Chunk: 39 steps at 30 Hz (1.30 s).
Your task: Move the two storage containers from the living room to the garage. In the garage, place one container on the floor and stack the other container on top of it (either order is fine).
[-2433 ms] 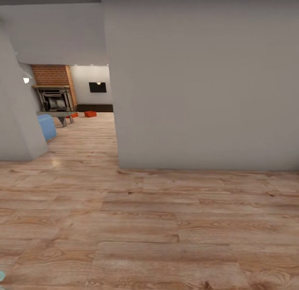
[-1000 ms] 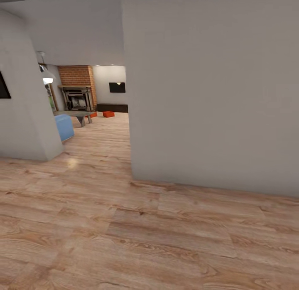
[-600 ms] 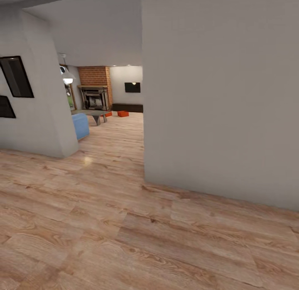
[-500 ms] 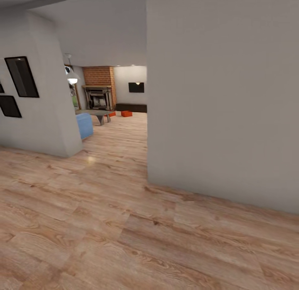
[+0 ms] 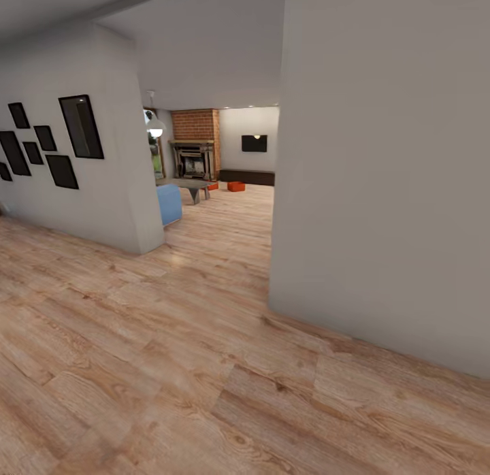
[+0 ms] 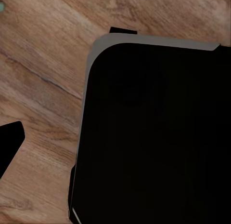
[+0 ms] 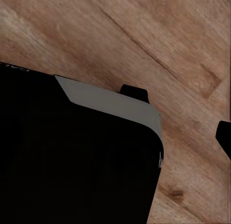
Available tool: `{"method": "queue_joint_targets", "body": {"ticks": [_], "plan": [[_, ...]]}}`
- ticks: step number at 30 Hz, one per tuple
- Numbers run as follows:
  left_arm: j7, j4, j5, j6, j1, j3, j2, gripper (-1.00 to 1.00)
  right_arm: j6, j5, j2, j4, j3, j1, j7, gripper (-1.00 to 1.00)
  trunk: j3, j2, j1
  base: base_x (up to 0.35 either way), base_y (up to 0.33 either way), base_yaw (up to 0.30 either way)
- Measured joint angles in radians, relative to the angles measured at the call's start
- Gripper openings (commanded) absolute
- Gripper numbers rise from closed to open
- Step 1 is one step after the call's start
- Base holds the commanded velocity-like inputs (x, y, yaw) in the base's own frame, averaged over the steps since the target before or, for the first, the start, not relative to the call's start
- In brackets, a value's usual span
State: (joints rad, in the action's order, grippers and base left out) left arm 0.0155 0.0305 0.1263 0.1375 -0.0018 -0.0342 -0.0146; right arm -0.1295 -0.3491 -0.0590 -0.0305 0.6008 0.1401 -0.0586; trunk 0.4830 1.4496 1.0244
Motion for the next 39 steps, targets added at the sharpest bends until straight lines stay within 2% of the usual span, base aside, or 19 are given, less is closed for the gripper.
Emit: {"method": "queue_joint_targets", "body": {"ticks": [10, 39], "plan": [[0.000, 0.000, 0.000, 0.001, 0.000, 0.000, 0.001, 1.00, -0.001, 0.000, 0.000, 0.000, 0.000, 0.000, -0.001, 1.00, 0.000, 0.000, 0.000, 0.321, 0.000, 0.247], [0.000, 0.000, 0.000, 0.000, 0.000, 0.000, 0.000, 1.00, -0.001, 0.001, 0.002, 0.000, 0.000, 0.000, -0.001, 1.00, 0.000, 0.000, 0.000, 0.321, 0.000, 0.006]]}}
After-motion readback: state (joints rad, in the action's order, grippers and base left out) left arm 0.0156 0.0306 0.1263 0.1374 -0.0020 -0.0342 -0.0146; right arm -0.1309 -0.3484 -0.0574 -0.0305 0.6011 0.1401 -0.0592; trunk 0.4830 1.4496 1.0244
